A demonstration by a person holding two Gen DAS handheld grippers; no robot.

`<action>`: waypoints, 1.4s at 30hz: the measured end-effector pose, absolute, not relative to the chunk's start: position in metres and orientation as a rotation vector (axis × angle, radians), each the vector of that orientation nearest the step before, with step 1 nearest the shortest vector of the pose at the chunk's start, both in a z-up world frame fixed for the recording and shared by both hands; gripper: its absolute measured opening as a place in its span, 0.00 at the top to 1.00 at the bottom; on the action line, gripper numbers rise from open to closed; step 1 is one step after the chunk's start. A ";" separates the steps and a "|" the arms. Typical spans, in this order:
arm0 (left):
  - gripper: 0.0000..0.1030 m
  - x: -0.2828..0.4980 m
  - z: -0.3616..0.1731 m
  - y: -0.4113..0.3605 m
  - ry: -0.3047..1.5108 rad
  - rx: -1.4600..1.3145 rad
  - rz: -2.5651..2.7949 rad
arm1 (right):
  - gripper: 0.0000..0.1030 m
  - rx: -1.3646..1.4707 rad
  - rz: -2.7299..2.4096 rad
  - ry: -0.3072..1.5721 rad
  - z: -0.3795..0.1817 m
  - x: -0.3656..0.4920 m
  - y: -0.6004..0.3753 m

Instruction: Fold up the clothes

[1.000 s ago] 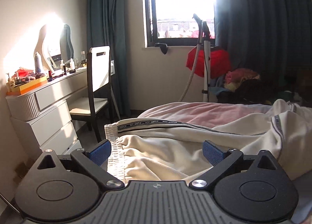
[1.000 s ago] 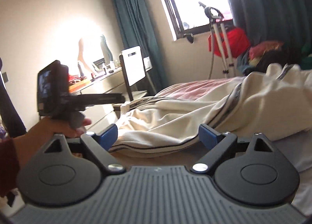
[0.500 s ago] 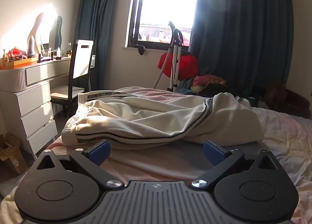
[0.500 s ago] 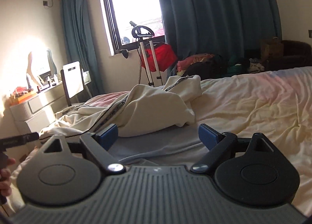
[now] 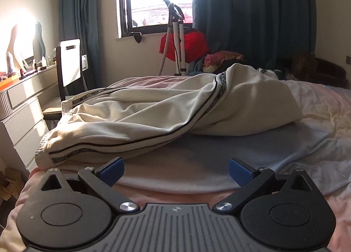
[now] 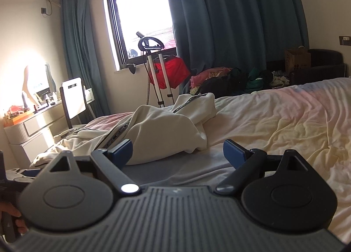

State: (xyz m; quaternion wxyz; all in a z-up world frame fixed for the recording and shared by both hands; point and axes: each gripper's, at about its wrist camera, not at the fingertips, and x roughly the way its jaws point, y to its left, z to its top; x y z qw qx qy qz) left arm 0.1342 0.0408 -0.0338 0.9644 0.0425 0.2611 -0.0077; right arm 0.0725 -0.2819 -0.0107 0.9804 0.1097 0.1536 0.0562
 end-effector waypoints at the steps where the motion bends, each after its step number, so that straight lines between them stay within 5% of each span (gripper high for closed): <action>1: 0.01 0.143 -0.034 0.037 0.527 0.090 -0.020 | 0.11 0.229 0.115 0.320 -0.012 0.076 -0.283; 10: 0.00 0.264 -0.010 -0.001 0.376 0.050 0.042 | 0.11 0.361 0.081 0.427 -0.039 0.113 -0.307; 21: 0.01 0.413 -0.006 -0.052 0.484 -0.216 -0.006 | 0.11 0.340 0.003 0.447 -0.063 0.154 -0.315; 27: 0.19 0.440 -0.033 -0.088 0.626 -0.123 -0.055 | 0.11 0.389 0.008 0.475 -0.075 0.162 -0.322; 31: 0.76 0.430 -0.041 -0.100 0.657 0.008 -0.064 | 0.11 0.320 -0.037 0.483 -0.081 0.165 -0.314; 32: 0.81 0.422 -0.037 -0.102 0.659 0.027 -0.055 | 0.11 0.316 -0.039 0.484 -0.081 0.165 -0.312; 42: 0.88 0.213 -0.003 -0.095 0.484 0.213 -0.310 | 0.12 0.351 0.014 0.490 -0.077 0.153 -0.302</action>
